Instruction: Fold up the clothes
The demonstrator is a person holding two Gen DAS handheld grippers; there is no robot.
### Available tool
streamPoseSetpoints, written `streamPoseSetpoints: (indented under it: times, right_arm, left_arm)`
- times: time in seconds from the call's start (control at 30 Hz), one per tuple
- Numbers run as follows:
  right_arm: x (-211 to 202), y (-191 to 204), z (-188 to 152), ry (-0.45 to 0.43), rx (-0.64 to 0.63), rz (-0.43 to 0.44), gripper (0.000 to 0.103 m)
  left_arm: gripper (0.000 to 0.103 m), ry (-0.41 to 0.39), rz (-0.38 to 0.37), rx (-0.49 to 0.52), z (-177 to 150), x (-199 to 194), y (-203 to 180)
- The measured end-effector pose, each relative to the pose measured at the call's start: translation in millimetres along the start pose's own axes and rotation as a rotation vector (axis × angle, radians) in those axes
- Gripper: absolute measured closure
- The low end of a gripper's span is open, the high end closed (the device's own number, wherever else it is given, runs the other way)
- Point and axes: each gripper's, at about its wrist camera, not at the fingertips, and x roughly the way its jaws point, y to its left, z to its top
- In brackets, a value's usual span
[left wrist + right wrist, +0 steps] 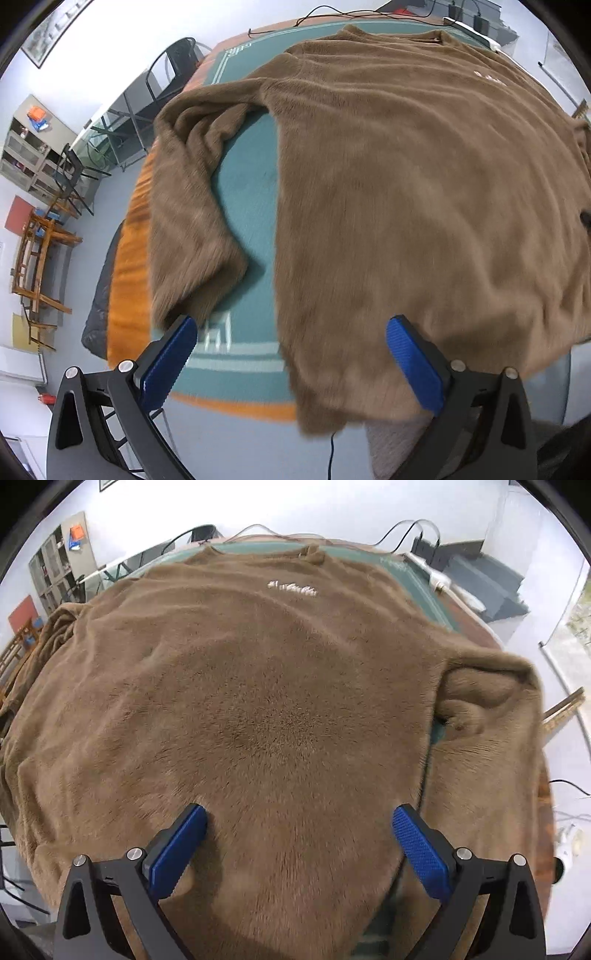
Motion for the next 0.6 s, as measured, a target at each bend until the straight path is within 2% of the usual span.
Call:
streamPoseSetpoints:
  times: [0.17, 0.27, 0.37, 0.53, 0.6]
  right_arm:
    - [-45, 31, -42, -0.107, -0.114, -0.022, 0.001]
    - [-60, 39, -67, -0.128, -0.164, -0.034, 0.001]
    - [-65, 38, -76, -0.127, -0.141, -0.024, 0.001]
    - [-71, 41, -85, -0.109, -0.098, -0.017, 0.001]
    - [-74, 43, -89, -0.109, -0.101, -0.017, 0.001]
  left_arm:
    - [0.000, 0.016, 0.022, 0.002, -40, 1, 7]
    - [0.000, 0.024, 0.014, 0.000, -55, 4, 3]
    - [0.000, 0.026, -0.036, 0.008, -67, 5, -5]
    - [0.000, -0.015, 0.022, 0.036, -69, 6, -15]
    - [0.000, -0.025, 0.021, -0.030, -64, 5, -3]
